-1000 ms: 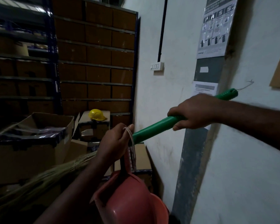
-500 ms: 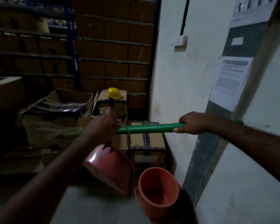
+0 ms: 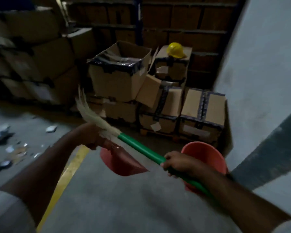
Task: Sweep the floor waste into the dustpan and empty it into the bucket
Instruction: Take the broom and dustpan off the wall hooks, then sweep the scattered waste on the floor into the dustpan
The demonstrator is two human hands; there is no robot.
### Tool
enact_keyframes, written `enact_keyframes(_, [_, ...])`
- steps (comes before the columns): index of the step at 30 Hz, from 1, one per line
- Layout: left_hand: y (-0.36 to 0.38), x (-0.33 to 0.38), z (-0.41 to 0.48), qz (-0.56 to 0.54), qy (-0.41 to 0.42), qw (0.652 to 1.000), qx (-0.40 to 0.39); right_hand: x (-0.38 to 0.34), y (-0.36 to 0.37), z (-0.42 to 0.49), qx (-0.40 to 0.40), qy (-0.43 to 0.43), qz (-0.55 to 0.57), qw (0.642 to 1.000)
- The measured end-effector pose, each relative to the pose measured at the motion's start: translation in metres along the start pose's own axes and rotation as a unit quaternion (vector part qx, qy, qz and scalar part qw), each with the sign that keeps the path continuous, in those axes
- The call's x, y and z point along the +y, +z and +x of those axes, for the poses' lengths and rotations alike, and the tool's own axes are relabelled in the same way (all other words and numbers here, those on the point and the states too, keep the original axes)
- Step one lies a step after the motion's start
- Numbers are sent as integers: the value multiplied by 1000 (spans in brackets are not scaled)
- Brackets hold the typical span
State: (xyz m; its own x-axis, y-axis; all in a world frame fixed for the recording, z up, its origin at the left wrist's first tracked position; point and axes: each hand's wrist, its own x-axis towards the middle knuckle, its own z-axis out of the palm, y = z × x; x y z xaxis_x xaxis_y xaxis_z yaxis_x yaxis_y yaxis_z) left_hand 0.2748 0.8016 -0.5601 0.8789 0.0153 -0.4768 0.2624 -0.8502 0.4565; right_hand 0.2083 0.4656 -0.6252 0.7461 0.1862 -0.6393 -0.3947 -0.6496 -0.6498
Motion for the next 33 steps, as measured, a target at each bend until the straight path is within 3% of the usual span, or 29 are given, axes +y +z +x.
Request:
enact_keyframes(4, [39,-70,-33,-160,-136,977,37,-8,43,36,-71,-22,-113,991])
enact_keyframes(8, [82,-126,-82,-361,-210,906,71,-16,76,58,-116,-47,-126,984])
enact_keyframes(13, [127,-161,-123,-484,-263,816,173,-38,114,74,-203,-49,-74,975])
enact_keyframes(19, [155,-197,-139,-572,-265,740,233,-75,163,92,-205,-89,-128,966])
enact_keyframes(25, [153,-255,-116,-622,-227,713,229,-123,219,139,-195,-82,-116,971])
enact_keyframes(29, [115,-292,-93,-637,-187,707,245,-171,263,167,-185,-62,-110,975])
enact_keyframes(33, [72,-348,-63,-636,-207,690,277,-226,311,190,-200,-65,-92,973])
